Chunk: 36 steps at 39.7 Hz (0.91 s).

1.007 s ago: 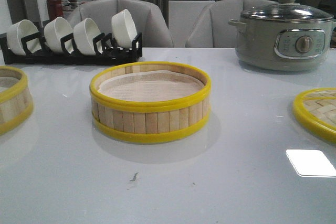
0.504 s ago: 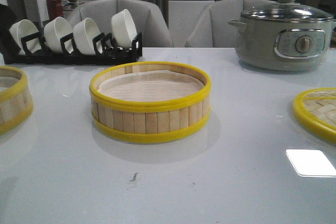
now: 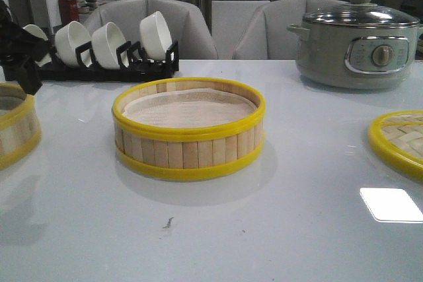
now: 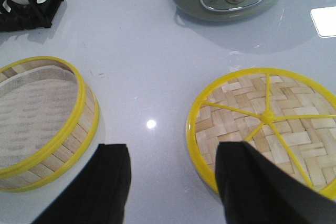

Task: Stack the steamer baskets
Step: 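Grasp the rim of the bamboo basket near the left gripper and lift it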

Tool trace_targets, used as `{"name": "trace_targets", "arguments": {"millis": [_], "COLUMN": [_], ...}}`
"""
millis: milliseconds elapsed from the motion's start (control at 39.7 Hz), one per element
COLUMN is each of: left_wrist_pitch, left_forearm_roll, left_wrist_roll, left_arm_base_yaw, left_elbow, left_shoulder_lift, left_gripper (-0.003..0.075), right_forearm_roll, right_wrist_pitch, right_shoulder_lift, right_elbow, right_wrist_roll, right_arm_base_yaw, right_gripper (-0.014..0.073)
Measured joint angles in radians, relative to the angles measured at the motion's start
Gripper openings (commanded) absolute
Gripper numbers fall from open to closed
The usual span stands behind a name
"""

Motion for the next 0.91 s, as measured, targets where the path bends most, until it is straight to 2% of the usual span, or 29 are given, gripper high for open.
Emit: {"name": "trace_targets", "arguments": {"millis": [201,906], "left_wrist_pitch": [-0.014,-0.024], "left_forearm_roll": [-0.038,-0.099], "left_wrist_roll": [0.0,0.0], "left_arm_base_yaw": [0.037,0.023], "left_elbow": [-0.002,-0.004], "left_shoulder_lift": [0.004,0.141], "left_gripper": [0.0486,0.0472], "right_forearm_roll": [0.0,0.0], "right_wrist_pitch": [0.002,0.004], "right_shoulder_lift": [0.0,0.0], "right_elbow": [0.0,0.0], "right_wrist_roll": [0.0,0.0], "right_arm_base_yaw": [0.0,0.0], "right_gripper": [0.0476,0.0476]}}
